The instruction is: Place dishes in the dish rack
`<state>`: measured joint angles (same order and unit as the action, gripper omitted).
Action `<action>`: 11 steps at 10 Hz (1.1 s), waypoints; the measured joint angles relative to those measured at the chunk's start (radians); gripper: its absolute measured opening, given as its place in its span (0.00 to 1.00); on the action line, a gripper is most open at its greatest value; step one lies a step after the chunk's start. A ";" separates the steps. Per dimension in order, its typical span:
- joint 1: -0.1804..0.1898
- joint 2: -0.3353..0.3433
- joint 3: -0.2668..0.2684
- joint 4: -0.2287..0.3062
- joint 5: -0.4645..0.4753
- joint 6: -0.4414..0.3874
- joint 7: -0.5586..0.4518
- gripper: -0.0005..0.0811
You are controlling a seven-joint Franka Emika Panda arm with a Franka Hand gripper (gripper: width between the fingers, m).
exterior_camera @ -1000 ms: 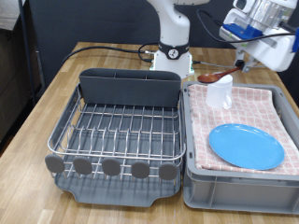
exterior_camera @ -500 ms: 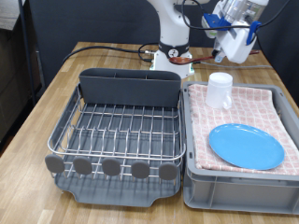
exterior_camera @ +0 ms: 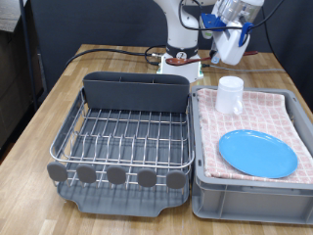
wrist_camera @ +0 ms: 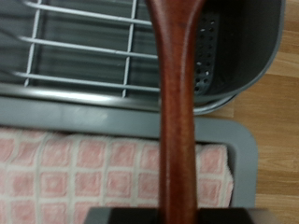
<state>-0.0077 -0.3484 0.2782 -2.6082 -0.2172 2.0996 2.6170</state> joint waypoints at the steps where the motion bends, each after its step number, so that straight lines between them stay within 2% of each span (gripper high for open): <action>1: -0.004 -0.027 -0.020 -0.032 0.000 0.006 0.000 0.11; 5: -0.011 -0.151 -0.128 -0.169 0.018 0.092 -0.036 0.11; 8: 0.004 -0.172 -0.247 -0.203 0.123 0.138 -0.185 0.11; 11: 0.006 -0.172 -0.333 -0.209 0.187 0.161 -0.292 0.11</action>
<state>-0.0014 -0.5208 -0.0543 -2.8177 -0.0297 2.2608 2.3248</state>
